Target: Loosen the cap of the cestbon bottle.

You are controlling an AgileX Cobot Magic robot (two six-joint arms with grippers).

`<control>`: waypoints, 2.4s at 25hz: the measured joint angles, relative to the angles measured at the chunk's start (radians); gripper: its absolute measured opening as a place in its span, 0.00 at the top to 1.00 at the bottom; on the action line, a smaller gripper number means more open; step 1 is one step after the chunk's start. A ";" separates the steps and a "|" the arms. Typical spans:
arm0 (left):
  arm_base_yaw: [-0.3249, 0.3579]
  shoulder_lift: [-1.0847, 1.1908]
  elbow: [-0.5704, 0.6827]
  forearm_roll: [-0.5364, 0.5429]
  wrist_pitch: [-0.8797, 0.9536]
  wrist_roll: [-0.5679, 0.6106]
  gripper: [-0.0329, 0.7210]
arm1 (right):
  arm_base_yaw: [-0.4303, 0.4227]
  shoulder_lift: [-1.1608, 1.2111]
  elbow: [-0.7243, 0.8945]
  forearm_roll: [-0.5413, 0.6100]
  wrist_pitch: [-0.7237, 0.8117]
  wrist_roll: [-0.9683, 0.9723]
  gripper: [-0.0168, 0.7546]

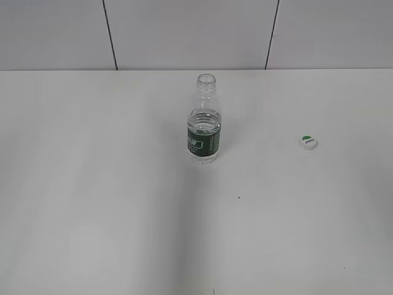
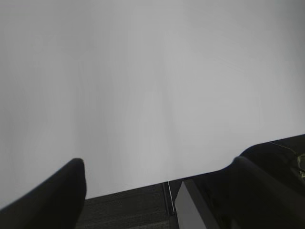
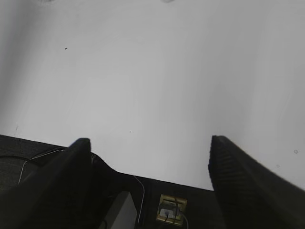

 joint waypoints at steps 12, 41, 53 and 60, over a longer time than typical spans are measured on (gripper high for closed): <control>0.000 -0.377 0.216 0.018 -0.026 -0.087 0.22 | 0.000 -0.246 0.271 -0.043 -0.075 0.031 0.22; 0.000 -0.862 0.309 0.028 -0.150 -0.088 0.24 | 0.000 -0.922 0.488 -0.167 -0.126 0.148 0.22; 0.000 -0.872 0.309 0.033 -0.152 -0.088 0.25 | 0.000 -0.935 0.490 -0.178 -0.126 0.157 0.22; 0.000 -0.872 0.309 0.033 -0.152 -0.088 0.25 | 0.000 -0.935 0.490 -0.178 -0.126 0.158 0.22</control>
